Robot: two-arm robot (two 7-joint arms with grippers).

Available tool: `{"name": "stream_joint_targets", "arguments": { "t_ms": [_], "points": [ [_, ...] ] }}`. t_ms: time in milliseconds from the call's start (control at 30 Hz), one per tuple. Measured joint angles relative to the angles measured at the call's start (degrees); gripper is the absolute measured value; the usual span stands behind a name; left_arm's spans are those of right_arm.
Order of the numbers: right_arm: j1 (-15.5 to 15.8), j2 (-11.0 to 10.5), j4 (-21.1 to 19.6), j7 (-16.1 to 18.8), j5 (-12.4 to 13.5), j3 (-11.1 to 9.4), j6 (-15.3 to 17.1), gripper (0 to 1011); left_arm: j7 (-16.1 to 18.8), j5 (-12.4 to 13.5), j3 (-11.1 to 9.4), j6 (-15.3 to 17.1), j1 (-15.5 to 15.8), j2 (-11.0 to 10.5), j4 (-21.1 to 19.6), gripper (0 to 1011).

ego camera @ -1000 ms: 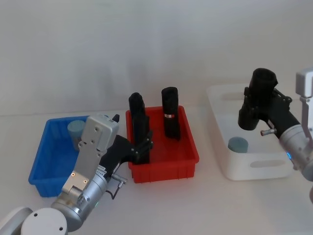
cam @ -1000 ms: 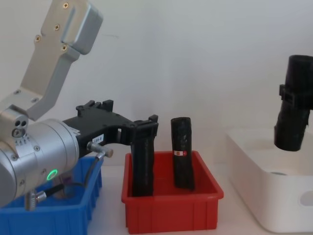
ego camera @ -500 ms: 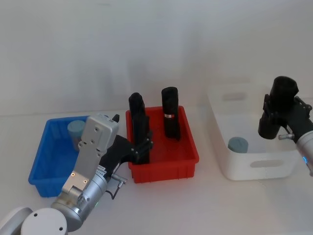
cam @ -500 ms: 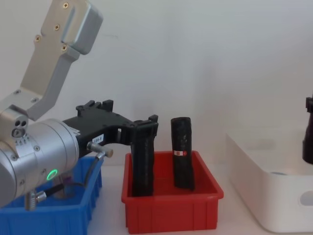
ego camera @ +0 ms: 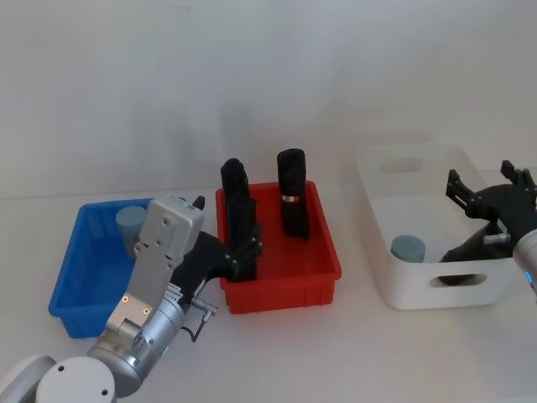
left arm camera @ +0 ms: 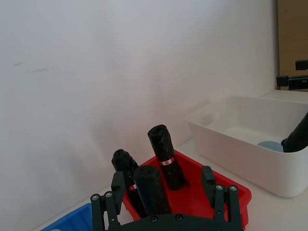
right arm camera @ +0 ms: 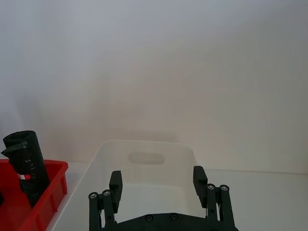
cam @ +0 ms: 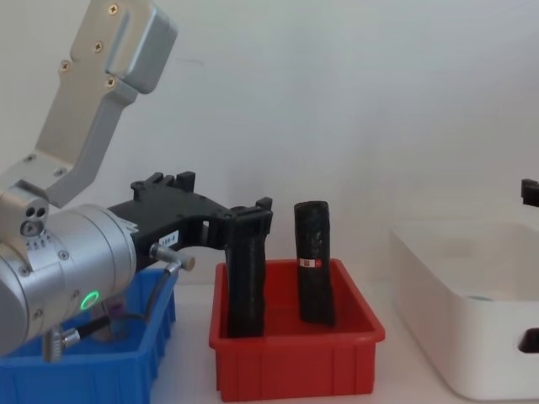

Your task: Pick the cotton swabs from the blue box and place them into the white box.

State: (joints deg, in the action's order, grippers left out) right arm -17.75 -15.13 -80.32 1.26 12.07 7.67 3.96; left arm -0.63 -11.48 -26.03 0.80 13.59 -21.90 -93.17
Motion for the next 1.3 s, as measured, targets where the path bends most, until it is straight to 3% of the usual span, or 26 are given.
{"name": "stream_joint_targets", "arguments": {
  "t_ms": [167,1300],
  "points": [
    [0.03,-0.03,0.11,0.17,0.05,-0.09,0.03,1001,0.0,0.0,0.0,0.0,0.0,0.0,0.0,1004],
    [0.09,-0.09,0.28,0.48,0.14,-0.24,0.03,1002,0.0,0.0,0.0,0.0,0.0,0.0,0.0,1004]
  ]
}}
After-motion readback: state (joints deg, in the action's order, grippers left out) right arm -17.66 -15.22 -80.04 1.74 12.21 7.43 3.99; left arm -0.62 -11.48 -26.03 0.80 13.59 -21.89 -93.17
